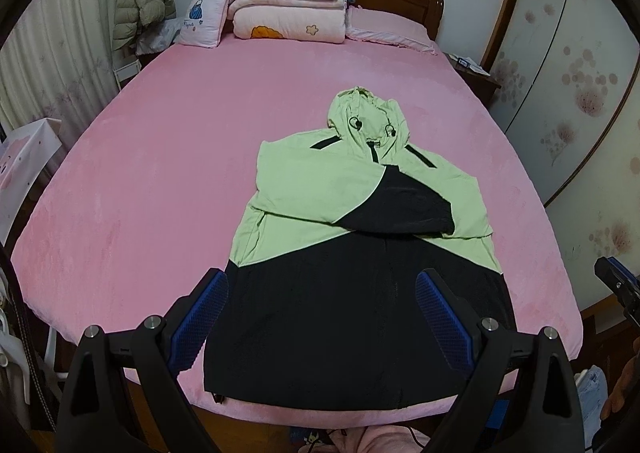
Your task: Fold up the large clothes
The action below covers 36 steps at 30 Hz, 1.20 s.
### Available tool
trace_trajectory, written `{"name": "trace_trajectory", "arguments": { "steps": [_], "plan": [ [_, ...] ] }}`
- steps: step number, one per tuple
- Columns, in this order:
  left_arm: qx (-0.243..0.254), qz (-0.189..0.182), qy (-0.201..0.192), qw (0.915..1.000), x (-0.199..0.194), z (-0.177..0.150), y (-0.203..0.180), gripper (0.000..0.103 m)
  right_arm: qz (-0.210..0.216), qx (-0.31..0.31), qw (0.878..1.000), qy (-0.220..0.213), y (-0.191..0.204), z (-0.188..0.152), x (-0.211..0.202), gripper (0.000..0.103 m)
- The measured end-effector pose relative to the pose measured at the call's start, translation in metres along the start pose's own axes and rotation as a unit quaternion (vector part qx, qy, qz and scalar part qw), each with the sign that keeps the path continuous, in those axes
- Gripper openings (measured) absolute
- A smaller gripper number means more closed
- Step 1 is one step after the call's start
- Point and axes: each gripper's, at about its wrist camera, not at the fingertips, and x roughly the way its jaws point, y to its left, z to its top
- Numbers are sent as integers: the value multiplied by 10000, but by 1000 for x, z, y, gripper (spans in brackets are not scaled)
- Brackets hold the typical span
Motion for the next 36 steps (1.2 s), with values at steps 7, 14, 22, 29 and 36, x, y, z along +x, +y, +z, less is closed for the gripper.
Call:
{"name": "trace_trajectory", "arguments": {
  "steps": [7, 14, 22, 29, 36],
  "plan": [
    [49, 85, 217, 9997, 20, -17, 10, 94, -67, 26, 10000, 35, 1, -25, 10, 49],
    [58, 192, 615, 9979, 52, -43, 22, 94, -112, 188, 9992, 321, -6, -49, 29, 49],
    [67, 403, 966, 9945, 94, -69, 39, 94, -188, 308, 9979, 543, -14, -75, 54, 49],
    [-4, 578, 1199, 9911, 127, -84, 60, 94, -260, 381, 9960, 760, -22, -95, 79, 49],
    [-357, 651, 1433, 9869, 156, -108, 98, 94, -84, 855, 9906, 1062, -42, -121, 102, 49]
  ]
}}
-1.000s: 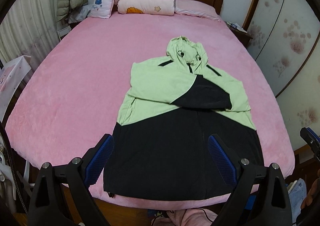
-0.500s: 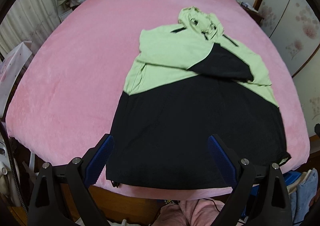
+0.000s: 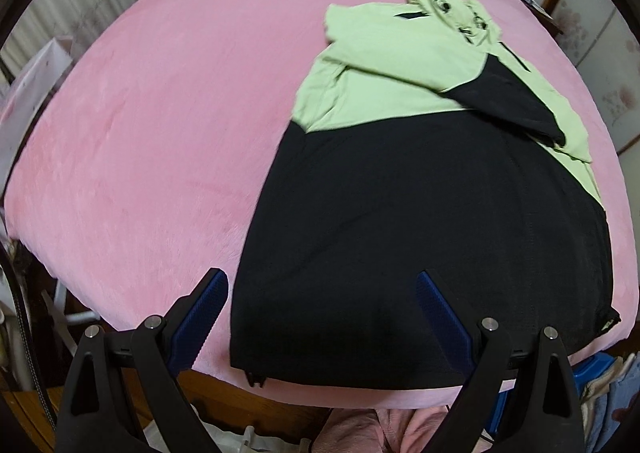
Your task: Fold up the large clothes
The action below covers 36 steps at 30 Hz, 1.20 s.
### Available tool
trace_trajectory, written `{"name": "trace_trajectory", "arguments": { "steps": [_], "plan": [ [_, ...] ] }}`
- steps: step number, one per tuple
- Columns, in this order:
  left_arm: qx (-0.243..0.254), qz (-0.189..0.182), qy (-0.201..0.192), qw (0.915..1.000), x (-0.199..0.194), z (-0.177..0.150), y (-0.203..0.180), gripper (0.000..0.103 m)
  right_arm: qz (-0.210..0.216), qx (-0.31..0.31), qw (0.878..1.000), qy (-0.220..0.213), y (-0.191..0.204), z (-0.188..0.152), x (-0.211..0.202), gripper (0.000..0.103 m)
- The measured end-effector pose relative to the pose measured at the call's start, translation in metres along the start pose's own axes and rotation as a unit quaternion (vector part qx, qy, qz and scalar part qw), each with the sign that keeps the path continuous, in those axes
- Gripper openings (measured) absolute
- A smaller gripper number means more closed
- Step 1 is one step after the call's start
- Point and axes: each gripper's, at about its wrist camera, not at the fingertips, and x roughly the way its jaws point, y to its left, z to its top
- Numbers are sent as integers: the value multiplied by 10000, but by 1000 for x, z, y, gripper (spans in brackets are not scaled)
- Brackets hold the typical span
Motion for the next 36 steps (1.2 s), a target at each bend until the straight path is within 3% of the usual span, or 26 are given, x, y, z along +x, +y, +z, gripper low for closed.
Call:
{"name": "trace_trajectory", "arguments": {
  "steps": [5, 11, 17, 30, 36],
  "plan": [
    [-256, -79, 208, 9994, 26, -9, 28, 94, -96, 144, 9998, 139, -16, -9, 15, 49],
    [-556, -82, 491, 9972, 57, -17, 53, 94, -134, 310, 9967, 732, -43, -19, 38, 51],
    [-377, -24, 618, 9974, 88, -20, 59, 92, -184, 439, 9949, 888, -72, -29, 46, 53],
    [-167, -242, 623, 9976, 106, -18, 60, 95, -672, 635, 9913, 937, -117, -30, 75, 53],
    [5, -421, 694, 9967, 105, -20, 73, 95, -408, 778, 9876, 1298, -134, -41, 96, 53]
  ]
}}
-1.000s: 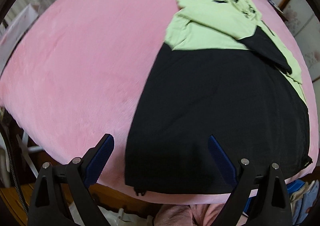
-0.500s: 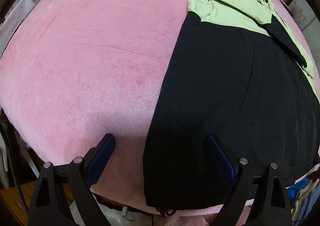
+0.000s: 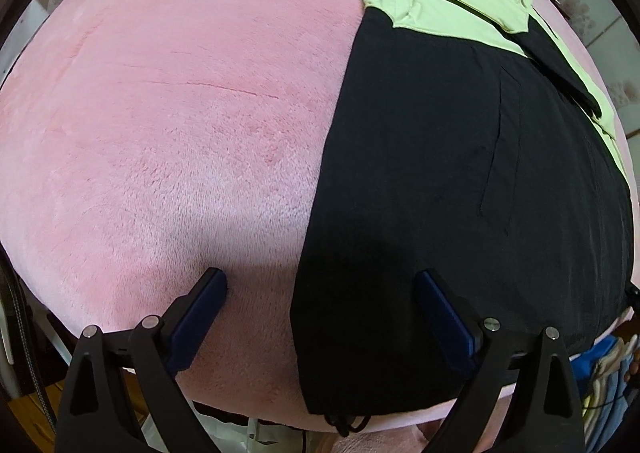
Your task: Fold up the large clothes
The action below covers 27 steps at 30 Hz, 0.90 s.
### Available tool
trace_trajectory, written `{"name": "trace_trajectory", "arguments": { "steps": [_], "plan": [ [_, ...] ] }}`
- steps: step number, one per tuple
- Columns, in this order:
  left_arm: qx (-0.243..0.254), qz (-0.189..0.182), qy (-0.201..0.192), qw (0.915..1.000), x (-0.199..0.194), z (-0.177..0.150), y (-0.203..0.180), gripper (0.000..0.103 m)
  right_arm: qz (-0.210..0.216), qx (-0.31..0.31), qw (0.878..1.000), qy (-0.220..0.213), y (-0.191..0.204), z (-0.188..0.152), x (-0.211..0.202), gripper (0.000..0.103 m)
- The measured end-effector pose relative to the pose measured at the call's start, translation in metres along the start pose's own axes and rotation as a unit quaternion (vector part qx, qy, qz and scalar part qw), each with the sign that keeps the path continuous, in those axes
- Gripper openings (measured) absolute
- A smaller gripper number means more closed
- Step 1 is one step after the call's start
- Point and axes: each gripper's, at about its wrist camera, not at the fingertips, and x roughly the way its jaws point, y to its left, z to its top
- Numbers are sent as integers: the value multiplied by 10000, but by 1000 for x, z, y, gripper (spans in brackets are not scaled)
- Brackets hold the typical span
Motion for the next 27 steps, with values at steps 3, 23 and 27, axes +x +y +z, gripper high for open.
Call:
{"name": "trace_trajectory", "arguments": {
  "steps": [3, 23, 27],
  "plan": [
    [-40, -107, 26, 9999, -1, -1, 7, 96, 181, 130, 9997, 99, -5, -2, 3, 53],
    [118, 318, 665, 9972, -21, -1, -47, 7, 222, -267, 9992, 187, 29, -1, -36, 23],
    [-281, 12, 544, 9981, -51, 11, -52, 6, 366, -365, 9985, -160, 46, 8, -76, 23]
  ]
}}
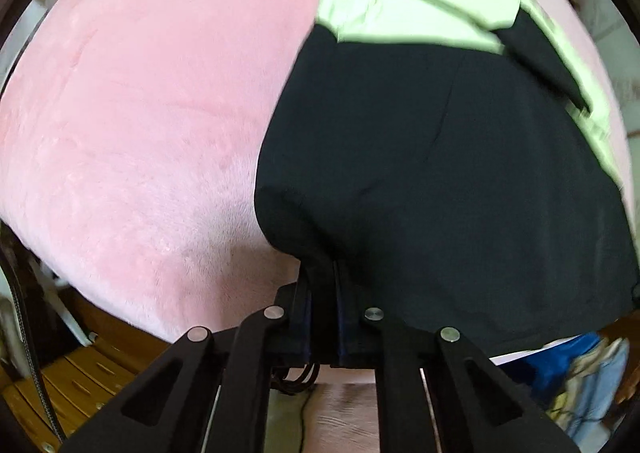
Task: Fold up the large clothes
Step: 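Grasp the black hem with both grippers and lift it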
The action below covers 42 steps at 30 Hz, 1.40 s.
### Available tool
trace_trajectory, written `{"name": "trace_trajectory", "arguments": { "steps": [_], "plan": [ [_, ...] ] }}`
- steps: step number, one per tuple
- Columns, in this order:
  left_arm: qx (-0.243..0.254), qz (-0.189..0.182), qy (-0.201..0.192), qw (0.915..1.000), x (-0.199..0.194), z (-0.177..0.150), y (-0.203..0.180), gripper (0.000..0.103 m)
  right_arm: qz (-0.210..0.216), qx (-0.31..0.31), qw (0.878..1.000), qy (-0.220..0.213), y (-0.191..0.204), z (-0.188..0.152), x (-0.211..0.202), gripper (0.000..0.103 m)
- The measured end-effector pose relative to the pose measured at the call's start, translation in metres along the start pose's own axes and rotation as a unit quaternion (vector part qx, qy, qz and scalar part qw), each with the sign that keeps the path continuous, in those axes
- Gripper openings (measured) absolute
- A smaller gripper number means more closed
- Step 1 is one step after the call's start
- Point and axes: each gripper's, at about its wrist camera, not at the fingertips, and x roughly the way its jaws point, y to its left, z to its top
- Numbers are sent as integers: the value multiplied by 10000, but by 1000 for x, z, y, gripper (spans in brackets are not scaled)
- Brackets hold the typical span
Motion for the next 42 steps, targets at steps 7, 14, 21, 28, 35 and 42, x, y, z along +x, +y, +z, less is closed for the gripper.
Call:
{"name": "trace_trajectory", "arguments": {
  "steps": [7, 14, 21, 28, 35, 42],
  "plan": [
    [-374, -985, -699, 9920, -83, 28, -5, 6, 236, -181, 9963, -810, 37, 32, -69, 22],
    [-847, -1587, -1245, 9758, -154, 66, 1, 5, 583, -175, 9903, -1251, 58, 62, -105, 16],
    [-1708, -1863, -1546, 9551, -179, 114, 5, 4, 897, -160, 9862, -1385, 71, 129, -106, 16],
    [-2157, -1263, -1775, 9518, -173, 214, -5, 0, 1036, 182, 9862, -1278, 70, 247, -65, 16],
    [-2465, -206, -2072, 9465, -124, 333, -22, 0, 754, 398, 9924, -883, 82, 362, 29, 16],
    [-1954, 259, -1970, 9604, -76, 370, -42, 18, 78, 654, 9970, -413, 82, 397, 134, 42]
  ]
}}
